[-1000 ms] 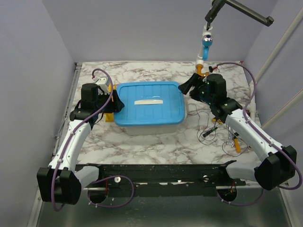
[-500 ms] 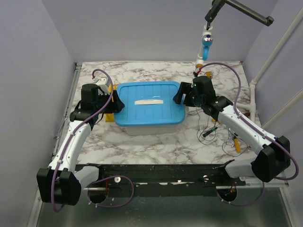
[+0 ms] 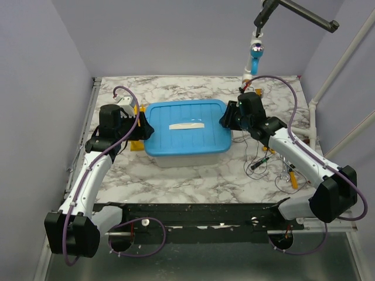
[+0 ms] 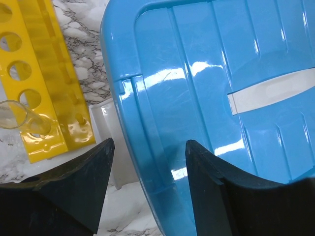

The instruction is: Organize the chemistry lab equipment

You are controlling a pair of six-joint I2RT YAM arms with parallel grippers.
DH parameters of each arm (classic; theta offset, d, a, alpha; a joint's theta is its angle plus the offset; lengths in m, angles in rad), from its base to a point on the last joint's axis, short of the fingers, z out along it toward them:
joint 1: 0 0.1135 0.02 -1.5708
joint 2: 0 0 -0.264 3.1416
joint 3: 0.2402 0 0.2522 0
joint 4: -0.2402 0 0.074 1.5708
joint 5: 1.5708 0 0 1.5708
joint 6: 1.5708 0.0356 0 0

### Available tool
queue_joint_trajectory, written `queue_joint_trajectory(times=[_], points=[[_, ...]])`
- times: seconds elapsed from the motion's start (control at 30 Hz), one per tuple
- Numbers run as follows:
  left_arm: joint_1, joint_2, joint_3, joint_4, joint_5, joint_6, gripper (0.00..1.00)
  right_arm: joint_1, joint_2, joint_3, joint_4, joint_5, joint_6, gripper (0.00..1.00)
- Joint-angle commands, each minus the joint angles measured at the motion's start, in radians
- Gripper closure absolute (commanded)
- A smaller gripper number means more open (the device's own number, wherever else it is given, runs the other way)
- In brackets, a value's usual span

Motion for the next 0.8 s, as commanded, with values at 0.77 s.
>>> queue_joint_trajectory(times=[0.77], points=[[-0.006,0.005,-0.003,0.011,-0.042,0.021,0.38,-0.001,0.098,0.051,-0.063,0.084,-0.032,0.47]])
